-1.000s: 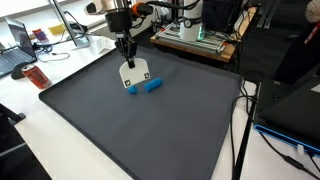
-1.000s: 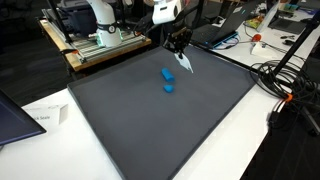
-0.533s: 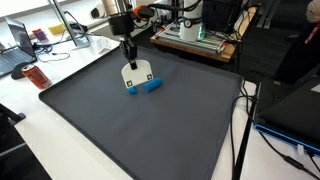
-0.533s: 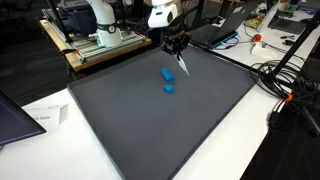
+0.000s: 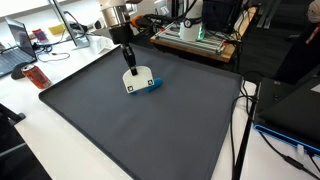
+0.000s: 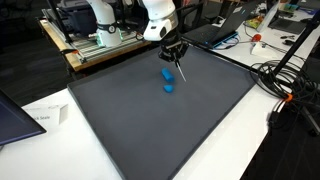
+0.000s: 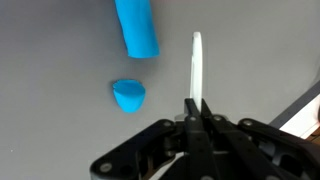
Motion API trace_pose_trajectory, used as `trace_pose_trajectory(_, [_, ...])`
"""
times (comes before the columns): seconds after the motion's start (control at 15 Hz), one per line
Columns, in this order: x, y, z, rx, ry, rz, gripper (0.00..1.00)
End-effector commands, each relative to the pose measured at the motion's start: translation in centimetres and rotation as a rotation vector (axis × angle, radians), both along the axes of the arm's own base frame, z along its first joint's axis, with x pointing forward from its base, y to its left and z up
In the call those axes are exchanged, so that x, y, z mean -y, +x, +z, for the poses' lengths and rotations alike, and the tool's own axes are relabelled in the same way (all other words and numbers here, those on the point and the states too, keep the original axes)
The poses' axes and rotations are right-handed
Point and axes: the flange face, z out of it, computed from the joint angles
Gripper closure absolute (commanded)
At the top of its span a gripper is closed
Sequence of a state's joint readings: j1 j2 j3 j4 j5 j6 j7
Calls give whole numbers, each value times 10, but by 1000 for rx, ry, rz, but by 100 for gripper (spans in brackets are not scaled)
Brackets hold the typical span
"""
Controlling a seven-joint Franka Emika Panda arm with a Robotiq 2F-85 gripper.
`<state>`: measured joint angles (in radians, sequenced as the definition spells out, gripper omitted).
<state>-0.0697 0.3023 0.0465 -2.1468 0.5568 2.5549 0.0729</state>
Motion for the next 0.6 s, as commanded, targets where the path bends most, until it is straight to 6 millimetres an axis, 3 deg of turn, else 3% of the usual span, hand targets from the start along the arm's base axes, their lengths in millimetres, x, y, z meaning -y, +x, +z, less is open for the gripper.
trace_pose_trajectory(0.0, [14, 7, -19, 23, 60, -51, 99])
trace_pose_trajectory(0.53, [35, 7, -59, 53, 158, -72, 99])
